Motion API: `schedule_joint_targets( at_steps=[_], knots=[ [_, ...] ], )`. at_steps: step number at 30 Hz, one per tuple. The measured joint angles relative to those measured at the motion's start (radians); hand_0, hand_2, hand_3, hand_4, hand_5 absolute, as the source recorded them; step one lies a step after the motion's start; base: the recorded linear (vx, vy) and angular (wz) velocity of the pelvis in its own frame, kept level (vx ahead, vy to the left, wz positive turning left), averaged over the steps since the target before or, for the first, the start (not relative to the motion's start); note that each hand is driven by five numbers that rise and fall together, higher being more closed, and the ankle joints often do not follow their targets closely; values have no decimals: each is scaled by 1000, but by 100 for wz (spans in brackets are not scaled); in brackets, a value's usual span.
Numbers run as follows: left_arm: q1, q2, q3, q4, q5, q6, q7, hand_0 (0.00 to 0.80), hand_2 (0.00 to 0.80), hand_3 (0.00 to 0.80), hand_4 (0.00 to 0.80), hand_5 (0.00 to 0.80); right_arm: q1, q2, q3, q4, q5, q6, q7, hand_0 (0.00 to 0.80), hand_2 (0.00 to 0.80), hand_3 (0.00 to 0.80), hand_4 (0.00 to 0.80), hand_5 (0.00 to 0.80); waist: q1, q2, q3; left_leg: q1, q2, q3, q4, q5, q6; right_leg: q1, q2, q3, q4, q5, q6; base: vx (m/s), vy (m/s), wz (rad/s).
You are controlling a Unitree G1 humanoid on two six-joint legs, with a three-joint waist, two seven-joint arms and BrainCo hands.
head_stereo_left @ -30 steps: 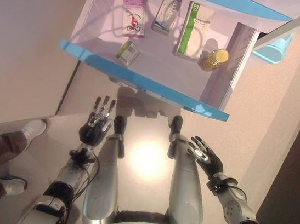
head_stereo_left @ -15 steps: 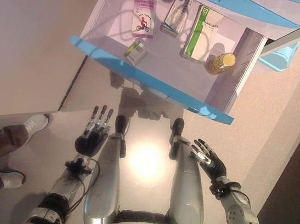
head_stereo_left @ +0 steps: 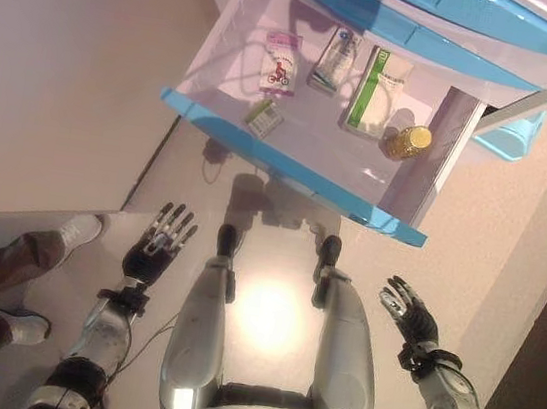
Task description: Open the drawer and pick up the medicine
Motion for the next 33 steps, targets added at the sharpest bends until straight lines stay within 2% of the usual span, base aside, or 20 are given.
schedule_joint_targets(
  at_steps=[5,10,13,19,25,29,33],
  knots=[
    [38,9,39,-10,9,39,35,0,0,0,0,0,21,1,-87,36,30,-14,-78,0,0,0,0,0,0,10,-18,65,4,-2,-49,10,-6,69,1,-18,-44,3,-3,39,-29,5],
    [112,9,74,-36,13,76,57,0,0,0,0,0,102,1,-178,13,39,-75,-123,0,0,0,0,0,-2,18,-115,119,4,-1,-88,12,-7,131,8,-34,-84,4,0,60,-31,4],
    [144,11,86,-39,31,95,69,0,0,0,0,0,157,-1,-219,-15,38,-119,-135,0,0,0,0,0,-1,6,-171,138,5,2,-104,11,-6,154,9,-40,-109,2,3,26,-32,5],
    [210,13,124,-90,46,144,96,0,0,0,0,0,269,-5,-291,-259,-98,-173,-143,0,0,0,0,0,-8,-11,-173,137,6,0,-103,9,-2,166,12,-41,-126,9,15,2,-2,1],
    [271,18,152,-115,45,155,97,0,0,0,0,0,285,-71,-348,-434,-170,-221,-100,0,0,0,0,0,-24,-43,-173,135,7,5,-103,11,1,168,3,-42,-129,12,17,10,6,2],
    [274,18,152,-115,45,155,97,0,0,0,0,0,286,-135,-369,-481,-188,-246,-65,0,0,0,0,0,-25,-43,-173,137,6,8,-103,11,5,187,2,-46,-161,26,24,14,9,2],
    [277,17,153,-115,45,154,95,0,0,0,0,0,297,-180,-397,-598,-243,-246,-39,0,0,0,0,0,-27,-42,-172,147,3,14,-103,9,9,218,1,-56,-193,39,31,35,19,5]
  ],
)
